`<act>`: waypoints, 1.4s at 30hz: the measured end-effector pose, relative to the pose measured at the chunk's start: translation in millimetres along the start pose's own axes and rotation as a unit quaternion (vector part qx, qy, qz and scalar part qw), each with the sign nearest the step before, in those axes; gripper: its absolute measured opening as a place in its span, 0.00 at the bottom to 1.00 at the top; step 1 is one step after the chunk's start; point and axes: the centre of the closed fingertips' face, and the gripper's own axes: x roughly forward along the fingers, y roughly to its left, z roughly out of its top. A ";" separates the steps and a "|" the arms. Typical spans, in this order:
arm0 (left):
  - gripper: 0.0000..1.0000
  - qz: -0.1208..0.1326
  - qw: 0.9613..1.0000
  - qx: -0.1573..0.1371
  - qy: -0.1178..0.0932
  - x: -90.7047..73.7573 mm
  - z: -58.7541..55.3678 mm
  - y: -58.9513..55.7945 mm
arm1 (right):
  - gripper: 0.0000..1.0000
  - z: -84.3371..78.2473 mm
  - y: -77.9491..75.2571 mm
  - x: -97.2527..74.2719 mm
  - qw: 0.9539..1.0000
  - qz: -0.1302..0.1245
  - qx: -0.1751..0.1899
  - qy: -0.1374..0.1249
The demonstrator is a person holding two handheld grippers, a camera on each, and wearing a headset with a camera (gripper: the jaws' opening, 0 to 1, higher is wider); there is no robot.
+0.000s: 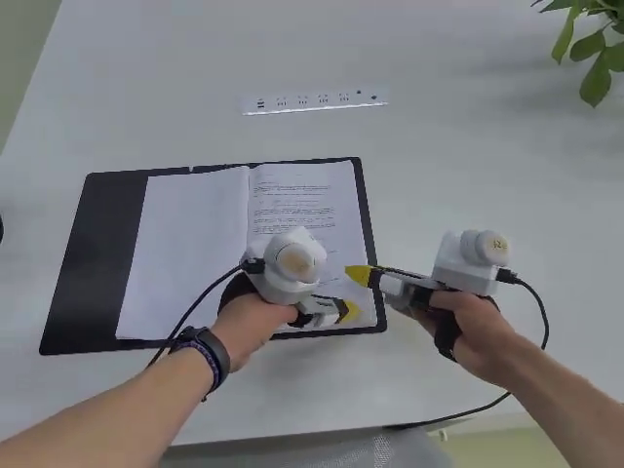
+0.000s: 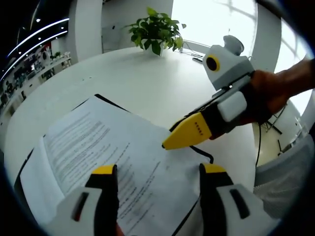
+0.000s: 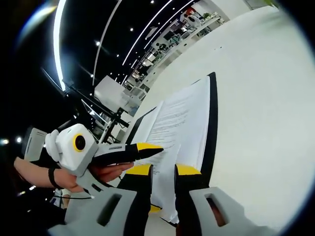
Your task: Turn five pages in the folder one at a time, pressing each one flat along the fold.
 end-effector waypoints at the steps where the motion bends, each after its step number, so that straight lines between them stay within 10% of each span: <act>1: 0.68 0.000 1.000 0.000 -0.002 -2.2 1.1 0.1 | 0.14 -0.5 0.3 0.0 1.000 0.001 0.001 0.001; 26: 0.72 0.022 0.999 -0.020 -0.040 -52.4 -8.2 22.2 | 0.00 -0.3 29.6 6.8 1.000 0.008 0.007 -0.010; 42: 0.73 0.047 0.997 -0.038 -0.056 -94.7 -25.8 48.1 | 0.00 13.0 78.2 39.5 0.999 0.045 -0.019 -0.012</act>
